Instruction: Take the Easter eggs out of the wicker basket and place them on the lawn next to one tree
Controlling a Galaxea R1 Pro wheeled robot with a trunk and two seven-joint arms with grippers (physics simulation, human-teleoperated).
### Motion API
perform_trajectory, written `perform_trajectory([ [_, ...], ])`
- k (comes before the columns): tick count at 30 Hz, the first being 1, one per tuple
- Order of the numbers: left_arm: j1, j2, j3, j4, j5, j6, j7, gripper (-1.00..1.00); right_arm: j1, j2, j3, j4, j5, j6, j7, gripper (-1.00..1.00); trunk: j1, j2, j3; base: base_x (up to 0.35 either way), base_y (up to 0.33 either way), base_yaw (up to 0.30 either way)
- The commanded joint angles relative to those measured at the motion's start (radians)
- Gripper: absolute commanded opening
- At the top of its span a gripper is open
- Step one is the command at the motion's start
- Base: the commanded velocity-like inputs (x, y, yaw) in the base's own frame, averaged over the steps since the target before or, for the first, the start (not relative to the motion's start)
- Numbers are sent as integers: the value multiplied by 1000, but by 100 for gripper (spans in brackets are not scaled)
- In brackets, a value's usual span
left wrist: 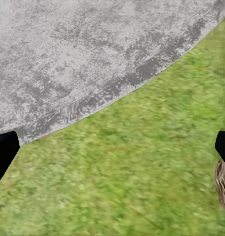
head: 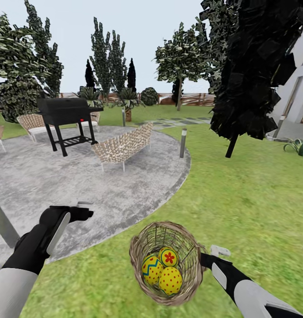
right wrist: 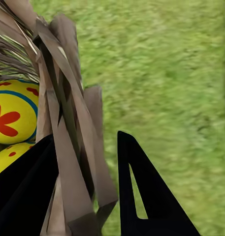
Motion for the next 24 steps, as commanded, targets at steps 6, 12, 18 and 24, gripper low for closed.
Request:
perform_trajectory([
  [6, 0, 1, -1, -3, 7, 4, 6, 100, -1, 1, -4, -2, -9, 5, -1, -100, 1, -1, 2, 333, 95, -260],
  [12, 0, 1, -1, -3, 7, 4, 7, 100, -1, 1, -4, -2, -9, 5, -1, -100, 1, -1, 6, 333, 90, -261],
  [18, 0, 1, 0, -3, 7, 4, 7, 100, -1, 0, -4, -2, -9, 5, -1, -100, 1, -1, 9, 333, 99, -261],
  [24, 0, 1, 1, -3, 7, 4, 7, 100, -1, 1, -4, -2, -9, 5, -1, -100, 1, -1, 12, 332, 112, -243],
])
